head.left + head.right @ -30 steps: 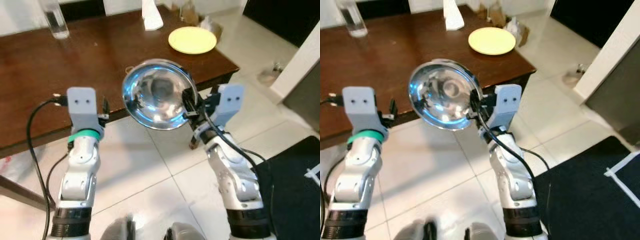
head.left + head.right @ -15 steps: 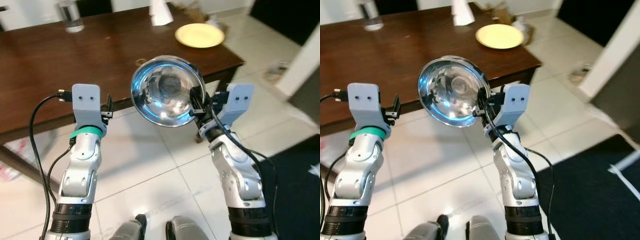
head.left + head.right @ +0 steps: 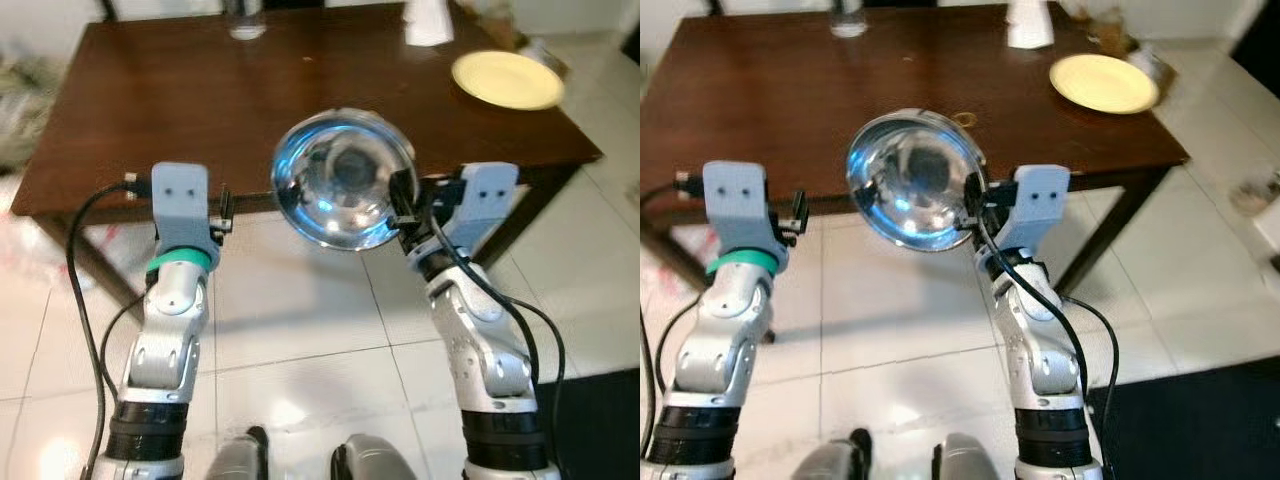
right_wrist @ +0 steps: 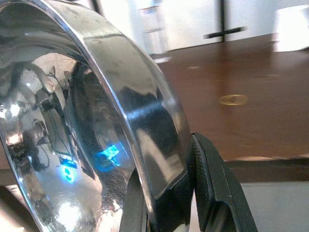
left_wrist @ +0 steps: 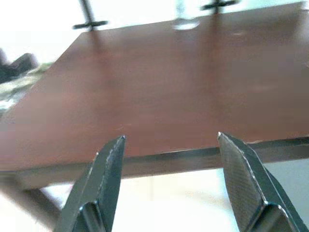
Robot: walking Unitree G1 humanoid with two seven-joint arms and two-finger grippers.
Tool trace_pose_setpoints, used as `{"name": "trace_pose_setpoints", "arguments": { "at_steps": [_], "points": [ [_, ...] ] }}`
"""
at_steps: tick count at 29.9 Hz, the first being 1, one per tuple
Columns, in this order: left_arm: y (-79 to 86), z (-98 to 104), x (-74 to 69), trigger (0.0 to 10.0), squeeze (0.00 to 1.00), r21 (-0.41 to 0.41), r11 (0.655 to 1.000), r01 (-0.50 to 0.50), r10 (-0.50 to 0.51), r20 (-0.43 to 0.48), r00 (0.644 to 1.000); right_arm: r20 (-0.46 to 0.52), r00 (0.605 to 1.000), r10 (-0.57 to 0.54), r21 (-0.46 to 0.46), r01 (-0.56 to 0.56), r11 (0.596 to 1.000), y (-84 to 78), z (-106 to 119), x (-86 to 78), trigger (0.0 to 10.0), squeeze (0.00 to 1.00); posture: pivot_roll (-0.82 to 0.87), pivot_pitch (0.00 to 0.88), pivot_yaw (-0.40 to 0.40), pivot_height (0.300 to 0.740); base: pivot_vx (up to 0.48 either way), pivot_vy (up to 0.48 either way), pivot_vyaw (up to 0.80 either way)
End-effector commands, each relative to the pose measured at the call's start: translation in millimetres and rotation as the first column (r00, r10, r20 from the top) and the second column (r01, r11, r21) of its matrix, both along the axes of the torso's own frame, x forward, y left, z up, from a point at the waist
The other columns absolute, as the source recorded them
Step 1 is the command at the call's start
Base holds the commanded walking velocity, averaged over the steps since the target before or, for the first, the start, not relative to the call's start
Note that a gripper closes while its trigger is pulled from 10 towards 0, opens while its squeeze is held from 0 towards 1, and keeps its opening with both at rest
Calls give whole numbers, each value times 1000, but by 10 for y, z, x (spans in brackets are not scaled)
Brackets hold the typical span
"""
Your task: Setting the table
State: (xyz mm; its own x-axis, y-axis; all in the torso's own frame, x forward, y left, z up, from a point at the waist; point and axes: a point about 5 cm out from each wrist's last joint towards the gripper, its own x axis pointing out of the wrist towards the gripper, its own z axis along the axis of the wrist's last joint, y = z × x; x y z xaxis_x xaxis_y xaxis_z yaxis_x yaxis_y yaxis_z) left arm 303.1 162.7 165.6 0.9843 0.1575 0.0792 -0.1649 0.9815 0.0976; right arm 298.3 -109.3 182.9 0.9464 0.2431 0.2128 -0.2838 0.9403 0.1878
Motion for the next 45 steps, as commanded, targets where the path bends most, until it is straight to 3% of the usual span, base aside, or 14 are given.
{"name": "trace_pose_setpoints", "arguments": {
  "at_steps": [1, 45],
  "points": [
    [0, -77, -8, 10000, 0, 7, 1000, -9, 9, -38, 999, 18, 1000, 10, 5, -10, 1000, 11, 31, -16, 10000, 0, -188, 0, 33, 740, 0, 0, 800],
    [46, -112, 0, 10000, 0, 18, 999, -46, 47, -62, 997, 26, 999, 21, 20, -22, 1000, 40, 40, -25, 10000, 0, -182, 0, 35, 740, 0, 0, 800]
  ]
}}
